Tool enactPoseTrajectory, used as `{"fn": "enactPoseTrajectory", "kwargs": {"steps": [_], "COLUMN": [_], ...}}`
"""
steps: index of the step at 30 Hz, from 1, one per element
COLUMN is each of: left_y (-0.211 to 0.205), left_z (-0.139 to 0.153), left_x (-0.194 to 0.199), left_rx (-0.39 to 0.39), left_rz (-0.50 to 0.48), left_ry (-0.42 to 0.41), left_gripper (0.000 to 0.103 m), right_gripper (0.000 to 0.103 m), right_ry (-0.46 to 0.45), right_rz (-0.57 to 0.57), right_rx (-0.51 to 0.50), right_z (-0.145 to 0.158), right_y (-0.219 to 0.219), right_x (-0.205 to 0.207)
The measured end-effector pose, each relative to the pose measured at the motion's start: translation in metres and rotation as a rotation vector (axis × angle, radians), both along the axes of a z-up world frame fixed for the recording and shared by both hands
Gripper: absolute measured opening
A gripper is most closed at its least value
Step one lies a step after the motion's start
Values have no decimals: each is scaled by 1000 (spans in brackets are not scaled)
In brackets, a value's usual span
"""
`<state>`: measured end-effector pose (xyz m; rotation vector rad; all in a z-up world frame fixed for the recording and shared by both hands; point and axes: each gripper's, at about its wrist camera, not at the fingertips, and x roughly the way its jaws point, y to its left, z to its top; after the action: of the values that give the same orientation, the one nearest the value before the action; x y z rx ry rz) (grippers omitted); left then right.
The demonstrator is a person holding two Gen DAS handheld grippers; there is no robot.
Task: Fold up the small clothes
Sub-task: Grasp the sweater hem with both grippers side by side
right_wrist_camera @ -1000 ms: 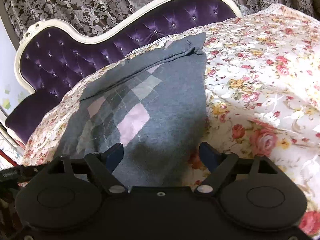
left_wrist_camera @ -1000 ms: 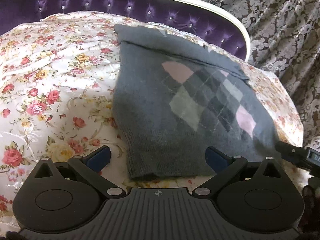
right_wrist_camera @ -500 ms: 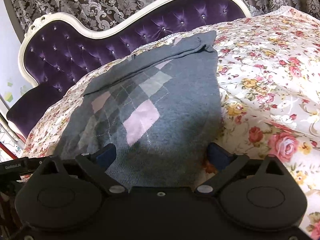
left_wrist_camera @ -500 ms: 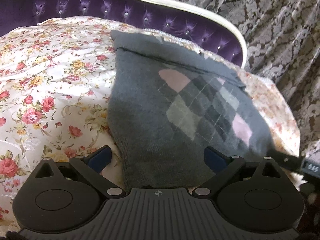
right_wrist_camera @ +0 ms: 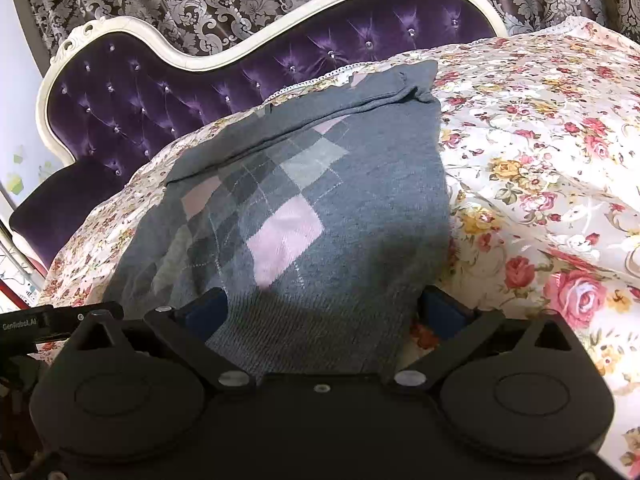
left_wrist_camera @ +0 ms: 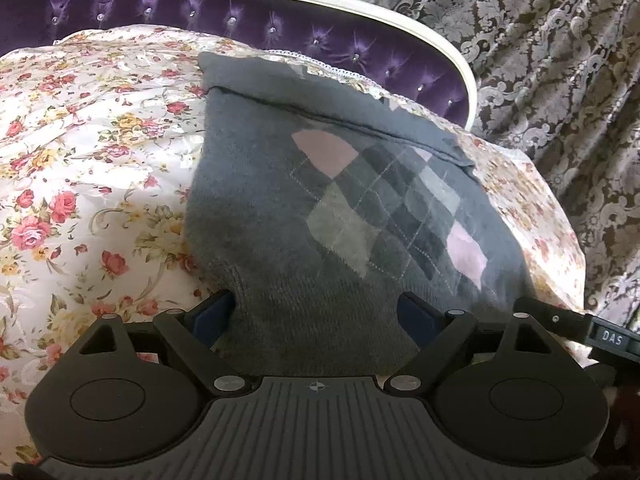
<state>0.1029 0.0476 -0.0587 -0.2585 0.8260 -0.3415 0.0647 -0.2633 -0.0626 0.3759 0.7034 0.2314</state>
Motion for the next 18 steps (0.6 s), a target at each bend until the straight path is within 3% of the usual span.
{"fn": "enactPoseTrajectory", "kwargs": {"steps": [10, 16, 18], "left_y": [7, 19, 24], "left_z": [-1, -2, -3], "left_x": [4, 1, 1], "left_rx": [-65, -106, -128], "left_rz": [-2, 68, 81], "left_ry": [6, 13, 17], "left_gripper": [84, 59, 57], "right_gripper": [103, 103, 103], "right_ry": [-13, -12, -8], "right_rz": [-4, 1, 4], "right_rx": [11, 39, 46], "right_z": [-1, -1, 0], "right_y": [0, -3, -3], "right_x": [1, 0, -1]}}
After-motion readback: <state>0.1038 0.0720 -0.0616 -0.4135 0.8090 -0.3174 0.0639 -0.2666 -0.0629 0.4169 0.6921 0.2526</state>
